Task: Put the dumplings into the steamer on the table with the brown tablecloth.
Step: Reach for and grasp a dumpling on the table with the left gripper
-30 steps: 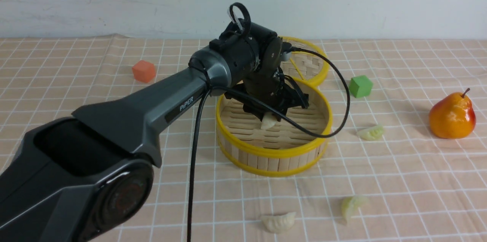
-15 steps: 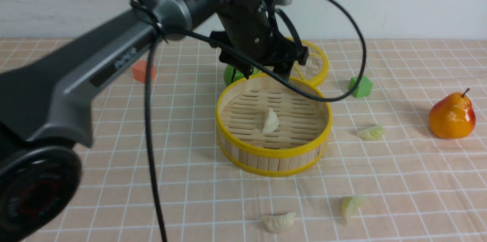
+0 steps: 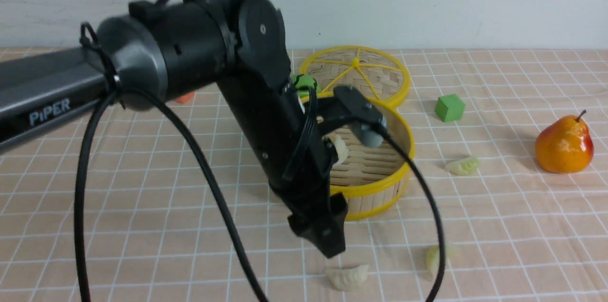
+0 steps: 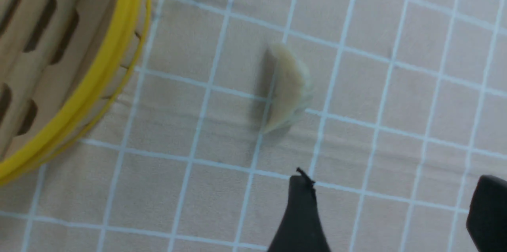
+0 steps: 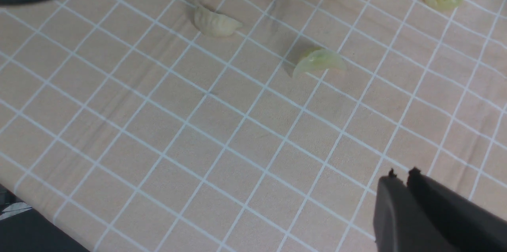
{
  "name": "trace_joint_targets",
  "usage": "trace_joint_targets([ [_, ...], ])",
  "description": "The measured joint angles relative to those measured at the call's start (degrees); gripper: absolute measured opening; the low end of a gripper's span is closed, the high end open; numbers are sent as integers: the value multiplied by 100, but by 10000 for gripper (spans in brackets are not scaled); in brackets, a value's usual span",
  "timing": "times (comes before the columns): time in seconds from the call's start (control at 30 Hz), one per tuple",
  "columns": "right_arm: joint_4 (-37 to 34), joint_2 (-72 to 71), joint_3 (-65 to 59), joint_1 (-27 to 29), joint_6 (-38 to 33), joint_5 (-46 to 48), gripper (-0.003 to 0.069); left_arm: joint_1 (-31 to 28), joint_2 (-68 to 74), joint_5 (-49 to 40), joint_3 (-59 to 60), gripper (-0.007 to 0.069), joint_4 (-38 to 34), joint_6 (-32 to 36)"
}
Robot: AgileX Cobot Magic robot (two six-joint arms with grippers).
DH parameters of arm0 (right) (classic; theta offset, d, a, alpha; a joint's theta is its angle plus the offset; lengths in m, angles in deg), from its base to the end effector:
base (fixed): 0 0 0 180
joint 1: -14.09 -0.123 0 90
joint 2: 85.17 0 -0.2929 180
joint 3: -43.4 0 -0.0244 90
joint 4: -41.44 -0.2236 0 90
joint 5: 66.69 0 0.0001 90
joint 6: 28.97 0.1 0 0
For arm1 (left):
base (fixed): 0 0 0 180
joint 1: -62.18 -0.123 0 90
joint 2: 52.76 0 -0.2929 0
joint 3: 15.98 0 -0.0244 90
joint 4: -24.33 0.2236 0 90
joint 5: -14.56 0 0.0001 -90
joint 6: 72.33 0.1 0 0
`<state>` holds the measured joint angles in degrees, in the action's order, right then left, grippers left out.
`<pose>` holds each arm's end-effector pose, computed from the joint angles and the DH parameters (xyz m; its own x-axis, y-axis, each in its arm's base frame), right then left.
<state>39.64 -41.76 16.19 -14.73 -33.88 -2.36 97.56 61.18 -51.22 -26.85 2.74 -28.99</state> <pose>0.0519 0.0318 0.3508 -0.5813 -0.4020 -0.7075 -0.5427 0.8394 -0.0310 0.2764 -0.2375 0.2720 -0.3186 0.8743 -0.3663 0.9476 0.2836 -0.1472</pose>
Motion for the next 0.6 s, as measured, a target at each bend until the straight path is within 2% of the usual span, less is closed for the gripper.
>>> trace_joint_targets([
  [0.23,126,0,0,0,0,-4,53,560,414,922,318,518,472,281],
  [0.47,229,0,0,0,0,57,55,616,992,1272,318,517,538,288],
  [0.6,240,0,0,0,0,81,60,616,1208,1500,318,457,619,288],
])
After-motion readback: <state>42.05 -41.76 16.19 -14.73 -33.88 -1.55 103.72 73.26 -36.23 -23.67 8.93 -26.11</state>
